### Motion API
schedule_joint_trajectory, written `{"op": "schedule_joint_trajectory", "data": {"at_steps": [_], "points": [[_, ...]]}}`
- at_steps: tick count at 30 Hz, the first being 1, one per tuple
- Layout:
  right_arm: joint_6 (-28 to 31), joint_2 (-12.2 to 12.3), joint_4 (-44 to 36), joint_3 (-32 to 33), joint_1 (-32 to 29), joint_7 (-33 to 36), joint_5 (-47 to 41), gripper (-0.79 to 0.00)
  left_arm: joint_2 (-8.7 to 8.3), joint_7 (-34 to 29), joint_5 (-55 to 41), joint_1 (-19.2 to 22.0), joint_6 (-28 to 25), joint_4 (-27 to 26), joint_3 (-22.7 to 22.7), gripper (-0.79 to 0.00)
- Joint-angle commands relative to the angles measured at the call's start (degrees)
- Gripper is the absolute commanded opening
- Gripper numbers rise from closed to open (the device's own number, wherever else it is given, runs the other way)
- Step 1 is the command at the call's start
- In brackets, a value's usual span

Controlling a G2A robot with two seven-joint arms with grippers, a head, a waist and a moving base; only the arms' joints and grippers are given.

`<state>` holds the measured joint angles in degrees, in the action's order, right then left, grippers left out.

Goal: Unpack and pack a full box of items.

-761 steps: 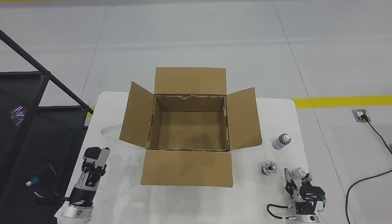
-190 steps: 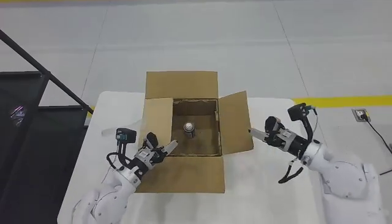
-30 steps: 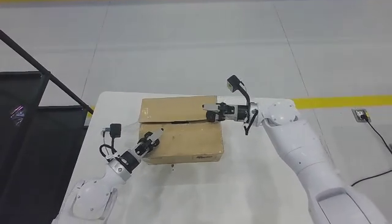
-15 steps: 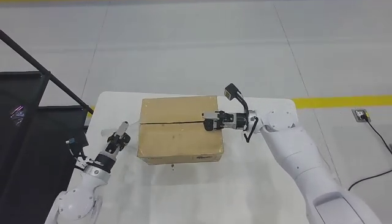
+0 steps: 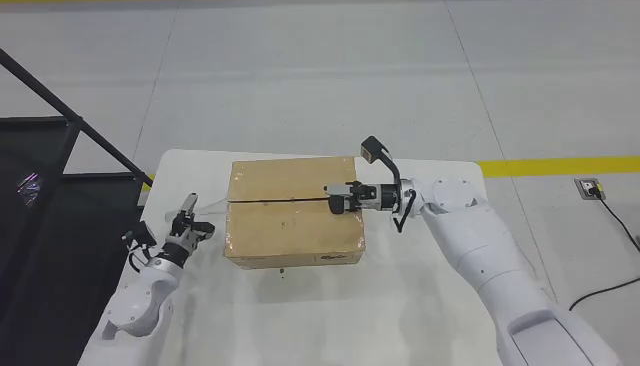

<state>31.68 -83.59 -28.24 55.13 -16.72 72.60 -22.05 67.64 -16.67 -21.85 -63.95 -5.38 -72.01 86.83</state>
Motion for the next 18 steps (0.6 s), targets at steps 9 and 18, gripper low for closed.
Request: {"op": "schedule_joint_trajectory", "data": {"at_steps": [9, 18], "points": [[0.8, 0.0, 0.9, 0.0, 0.3, -0.8, 0.0, 0.0, 1.61, -3.9, -6.9, 11.0, -5.1, 16.4, -3.5, 0.0], [0.9, 0.1, 0.9, 0.1, 0.2, -0.9, -0.3, 0.0, 1.59, 0.4, -4.8, 10.6, -18.3, 13.8, -1.0, 0.0]]}}
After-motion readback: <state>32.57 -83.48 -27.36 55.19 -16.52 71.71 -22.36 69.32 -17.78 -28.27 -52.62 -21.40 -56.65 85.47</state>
